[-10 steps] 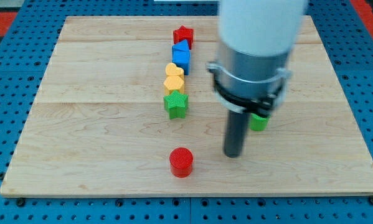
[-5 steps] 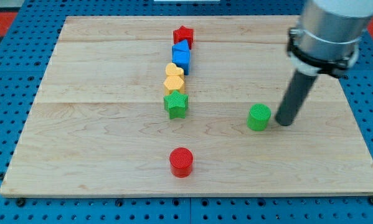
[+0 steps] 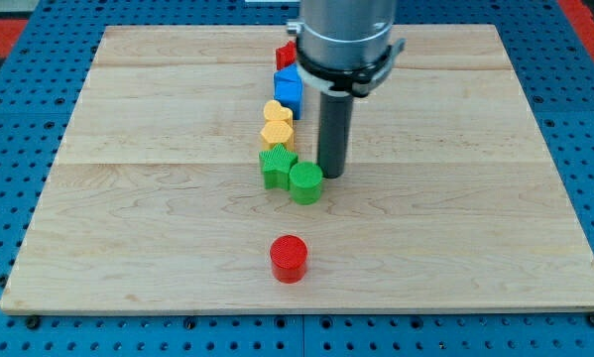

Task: Move the green circle to the bottom of the green star

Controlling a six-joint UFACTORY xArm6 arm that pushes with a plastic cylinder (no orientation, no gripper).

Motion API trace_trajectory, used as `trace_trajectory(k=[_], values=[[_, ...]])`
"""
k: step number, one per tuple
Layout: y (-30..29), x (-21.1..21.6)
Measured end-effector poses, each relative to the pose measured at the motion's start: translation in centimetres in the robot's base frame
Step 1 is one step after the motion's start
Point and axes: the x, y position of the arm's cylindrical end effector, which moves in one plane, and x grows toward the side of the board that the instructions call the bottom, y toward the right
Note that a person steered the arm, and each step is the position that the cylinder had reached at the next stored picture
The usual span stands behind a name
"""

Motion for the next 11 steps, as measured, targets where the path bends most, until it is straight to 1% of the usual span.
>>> trace_trajectory(k=[1,2,4,6,8,9,10,11], values=[[-0.4,0.5],[0.4,0.5],[-0.2,3.1],[-1.0,4.4],[-3.8,6.2],[-5.0,8.5],[-9.3,9.4],[-10.1,8.7]])
